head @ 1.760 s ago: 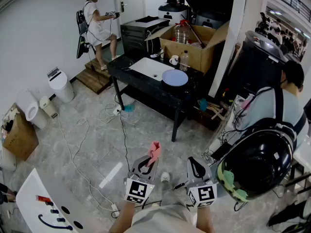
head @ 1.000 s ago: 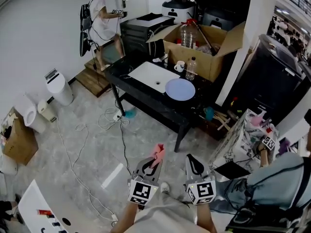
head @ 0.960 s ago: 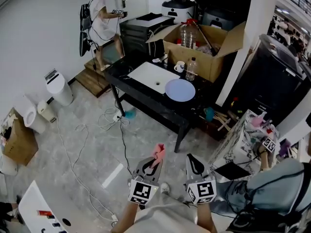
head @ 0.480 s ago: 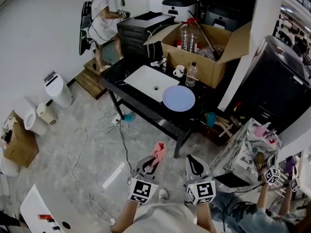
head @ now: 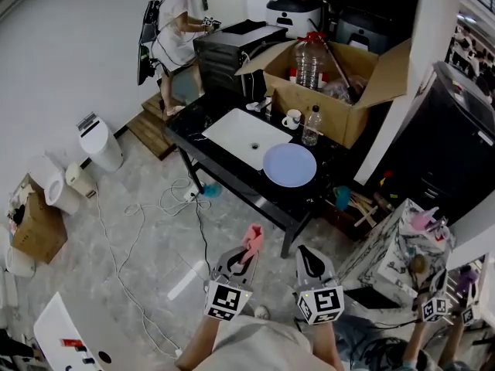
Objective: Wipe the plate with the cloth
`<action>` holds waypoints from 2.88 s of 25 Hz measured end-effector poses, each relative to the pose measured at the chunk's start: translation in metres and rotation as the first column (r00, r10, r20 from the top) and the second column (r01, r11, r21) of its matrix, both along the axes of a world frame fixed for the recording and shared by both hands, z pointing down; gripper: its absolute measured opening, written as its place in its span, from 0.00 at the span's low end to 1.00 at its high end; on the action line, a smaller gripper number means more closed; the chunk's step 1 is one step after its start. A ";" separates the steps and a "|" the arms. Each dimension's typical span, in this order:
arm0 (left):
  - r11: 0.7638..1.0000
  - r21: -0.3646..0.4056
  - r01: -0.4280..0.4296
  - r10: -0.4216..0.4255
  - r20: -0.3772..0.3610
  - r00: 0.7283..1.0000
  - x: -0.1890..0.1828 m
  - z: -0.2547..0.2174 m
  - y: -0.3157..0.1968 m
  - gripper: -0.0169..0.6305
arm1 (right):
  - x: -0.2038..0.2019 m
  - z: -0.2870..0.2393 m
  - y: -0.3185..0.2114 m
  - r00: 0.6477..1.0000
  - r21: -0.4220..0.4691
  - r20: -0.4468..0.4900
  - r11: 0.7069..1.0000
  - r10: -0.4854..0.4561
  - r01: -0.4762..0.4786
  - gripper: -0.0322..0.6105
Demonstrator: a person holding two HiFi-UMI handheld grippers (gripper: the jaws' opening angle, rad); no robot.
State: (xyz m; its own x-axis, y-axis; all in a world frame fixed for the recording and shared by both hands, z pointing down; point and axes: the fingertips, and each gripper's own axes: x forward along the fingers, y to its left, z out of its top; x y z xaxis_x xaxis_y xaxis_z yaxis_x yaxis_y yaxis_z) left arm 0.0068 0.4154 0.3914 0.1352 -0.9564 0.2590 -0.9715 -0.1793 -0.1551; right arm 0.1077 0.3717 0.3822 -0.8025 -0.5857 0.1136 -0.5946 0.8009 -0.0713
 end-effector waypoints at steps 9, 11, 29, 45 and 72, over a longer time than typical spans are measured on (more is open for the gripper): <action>1.000 0.004 -0.009 0.009 0.006 1.000 -0.015 0.004 -0.035 0.08 | -0.019 0.002 -0.033 1.000 0.015 0.002 1.000 -0.010 0.010 0.08; 1.000 0.005 -0.014 0.014 0.005 1.000 -0.021 0.004 -0.044 0.08 | -0.023 0.005 -0.043 1.000 0.008 -0.003 1.000 0.002 -0.002 0.08; 0.997 -0.022 -0.074 0.074 0.005 0.997 -0.104 0.004 -0.157 0.08 | -0.097 0.002 -0.153 0.996 -0.010 -0.054 0.998 0.068 -0.069 0.08; 0.981 -0.009 -0.195 0.194 -0.058 0.979 -0.156 0.016 -0.250 0.08 | -0.149 0.011 -0.228 0.978 -0.011 -0.106 0.983 0.181 -0.183 0.08; 0.983 -0.030 -0.181 0.178 -0.084 0.980 -0.117 0.027 -0.388 0.08 | -0.126 0.038 -0.362 0.985 -0.080 -0.100 0.985 0.142 -0.150 0.08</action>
